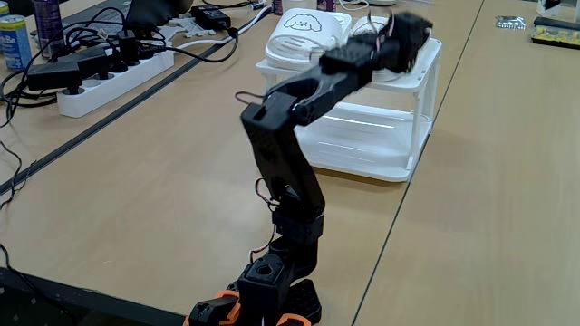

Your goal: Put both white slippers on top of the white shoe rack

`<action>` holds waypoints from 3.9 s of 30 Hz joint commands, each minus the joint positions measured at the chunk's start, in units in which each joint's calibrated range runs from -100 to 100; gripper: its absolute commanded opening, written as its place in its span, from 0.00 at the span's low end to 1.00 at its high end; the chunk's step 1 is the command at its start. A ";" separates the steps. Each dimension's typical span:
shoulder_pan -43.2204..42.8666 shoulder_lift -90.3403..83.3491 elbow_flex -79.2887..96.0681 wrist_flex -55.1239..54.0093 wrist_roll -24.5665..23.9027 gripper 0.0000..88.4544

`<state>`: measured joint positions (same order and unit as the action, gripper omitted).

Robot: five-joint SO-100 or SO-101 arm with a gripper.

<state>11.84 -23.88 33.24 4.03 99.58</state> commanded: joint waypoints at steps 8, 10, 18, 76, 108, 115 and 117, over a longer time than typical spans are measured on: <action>1.16 -14.79 42.49 -50.37 0.42 0.01; 1.16 -17.98 47.63 -56.58 0.42 0.01; 1.16 -42.64 66.40 -67.02 0.42 0.01; -24.34 -75.03 66.31 -103.60 0.42 0.01; -24.34 -75.03 66.31 -103.60 0.42 0.01; -24.34 -75.03 66.31 -103.60 0.42 0.01; -24.34 -75.03 66.31 -103.60 0.42 0.01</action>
<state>-12.06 -99.09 99.28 -99.40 99.58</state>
